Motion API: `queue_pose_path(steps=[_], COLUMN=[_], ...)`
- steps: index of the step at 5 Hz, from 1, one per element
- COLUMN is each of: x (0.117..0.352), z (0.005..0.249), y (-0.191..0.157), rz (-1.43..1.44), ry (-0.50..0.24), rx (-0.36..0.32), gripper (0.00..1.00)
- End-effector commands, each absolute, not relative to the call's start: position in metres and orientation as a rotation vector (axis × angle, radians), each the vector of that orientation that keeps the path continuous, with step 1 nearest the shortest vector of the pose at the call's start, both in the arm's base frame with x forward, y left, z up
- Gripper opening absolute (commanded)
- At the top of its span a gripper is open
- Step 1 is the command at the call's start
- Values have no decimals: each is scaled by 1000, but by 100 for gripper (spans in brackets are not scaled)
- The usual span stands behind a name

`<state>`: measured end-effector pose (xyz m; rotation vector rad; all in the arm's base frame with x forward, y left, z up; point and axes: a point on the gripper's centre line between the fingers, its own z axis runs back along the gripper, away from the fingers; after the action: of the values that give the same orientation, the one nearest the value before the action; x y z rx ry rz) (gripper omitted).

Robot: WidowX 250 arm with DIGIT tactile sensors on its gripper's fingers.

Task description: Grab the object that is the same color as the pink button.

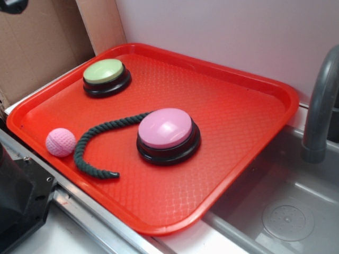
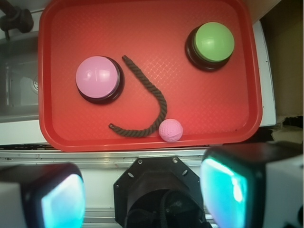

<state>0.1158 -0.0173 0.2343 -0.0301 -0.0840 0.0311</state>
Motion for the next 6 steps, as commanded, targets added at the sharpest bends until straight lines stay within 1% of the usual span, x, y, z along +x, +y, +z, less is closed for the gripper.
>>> queue_pose_path(steps=[1,2,3,4,5,6], x=[116,118,120,126,130,131], z=[234,205,182,142,104,75], y=[-17,4,20,29,26,30], rz=[31,-26,-59,-120,-112,-106], ry=[-84,-78,-104,-107,-92,-73], rx=[-30,-43,-9,12,35,48], gripper=[100,100,100,100,100,100])
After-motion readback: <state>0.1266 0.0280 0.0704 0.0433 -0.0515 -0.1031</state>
